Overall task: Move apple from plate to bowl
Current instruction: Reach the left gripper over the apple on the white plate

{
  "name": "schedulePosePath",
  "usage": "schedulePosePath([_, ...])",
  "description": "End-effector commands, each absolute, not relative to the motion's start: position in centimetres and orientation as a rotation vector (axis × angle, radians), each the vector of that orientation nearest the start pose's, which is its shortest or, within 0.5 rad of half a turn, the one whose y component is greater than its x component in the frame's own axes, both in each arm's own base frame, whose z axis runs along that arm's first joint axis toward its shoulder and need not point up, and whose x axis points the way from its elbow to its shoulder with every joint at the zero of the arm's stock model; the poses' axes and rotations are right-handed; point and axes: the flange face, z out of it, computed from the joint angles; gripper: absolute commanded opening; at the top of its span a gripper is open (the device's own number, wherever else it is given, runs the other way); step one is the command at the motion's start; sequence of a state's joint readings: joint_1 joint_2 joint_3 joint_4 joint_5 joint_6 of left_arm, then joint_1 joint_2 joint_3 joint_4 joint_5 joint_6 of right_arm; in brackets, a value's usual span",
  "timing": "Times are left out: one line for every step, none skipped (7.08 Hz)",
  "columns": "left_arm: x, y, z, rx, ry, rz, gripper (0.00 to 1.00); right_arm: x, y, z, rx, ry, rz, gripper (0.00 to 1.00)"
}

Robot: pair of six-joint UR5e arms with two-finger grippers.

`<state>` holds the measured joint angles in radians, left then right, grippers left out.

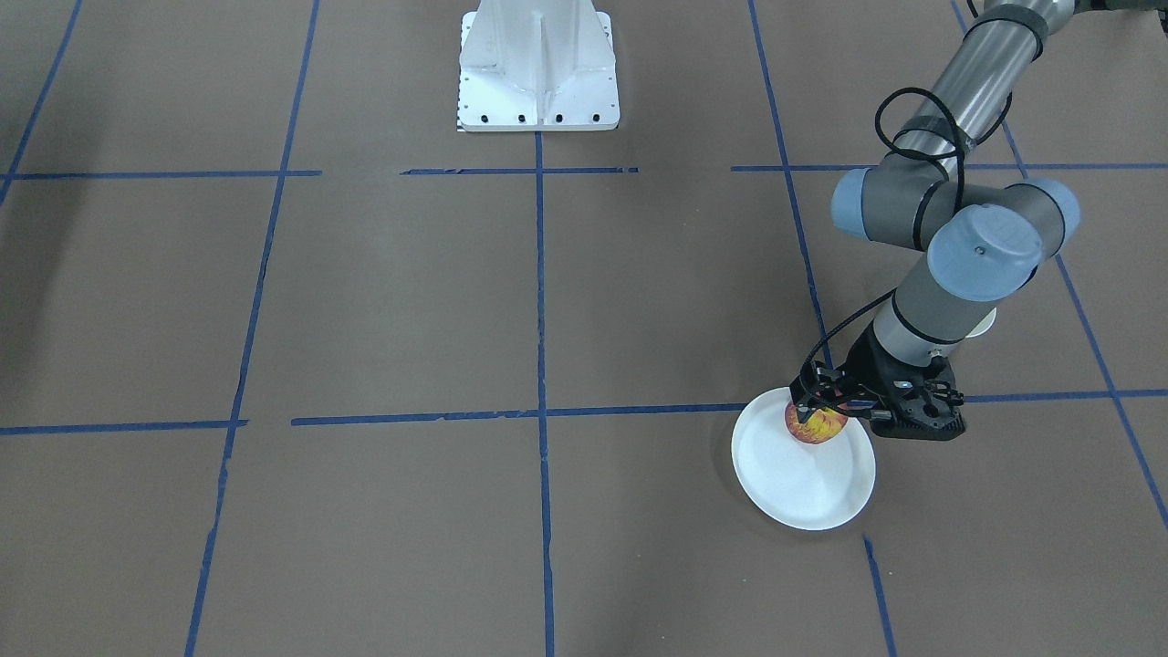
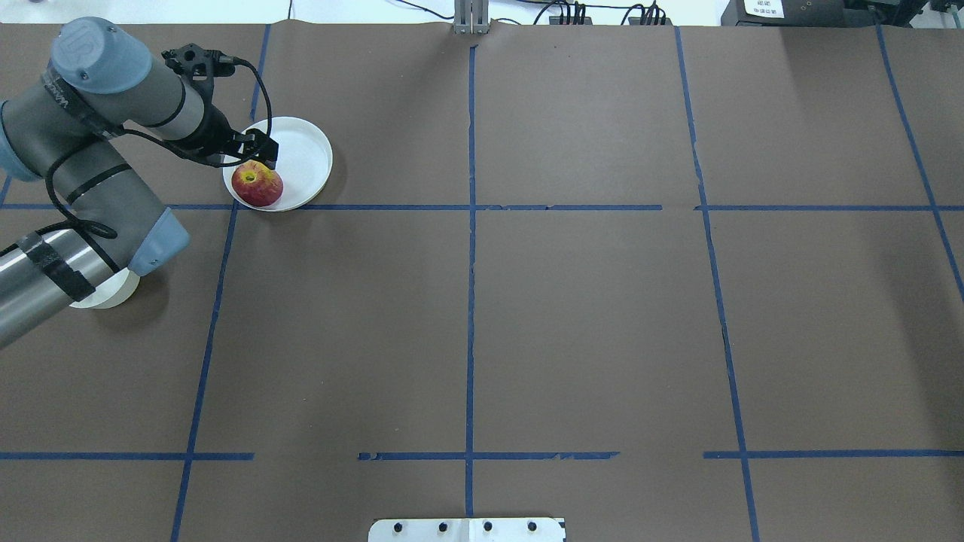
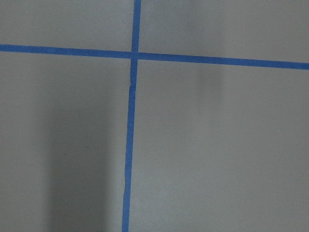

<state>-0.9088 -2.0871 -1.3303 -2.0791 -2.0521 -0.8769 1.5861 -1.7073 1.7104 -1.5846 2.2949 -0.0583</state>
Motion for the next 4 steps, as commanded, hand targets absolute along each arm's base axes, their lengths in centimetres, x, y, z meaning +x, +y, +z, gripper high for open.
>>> schedulePosePath([38.80, -61.98, 43.08, 0.225, 0.858, -0.006, 1.00, 7.40, -43.22, 65.80, 0.016, -0.724, -0.037, 1.00])
schedulePosePath([39.02, -61.88, 43.00, 0.221, 0.859, -0.005, 1.00, 7.40, -43.22, 65.80, 0.016, -0.724, -0.037, 1.00])
schedulePosePath([39.02, -61.85, 42.90, 0.215, 0.863, -0.017, 1.00, 7.40, -43.22, 65.80, 0.016, -0.724, -0.037, 1.00])
schedulePosePath([39.03, -61.84, 42.89, 0.211, 0.865, -0.023, 1.00, 7.38, -43.22, 65.79, 0.016, -0.725, -0.037, 1.00])
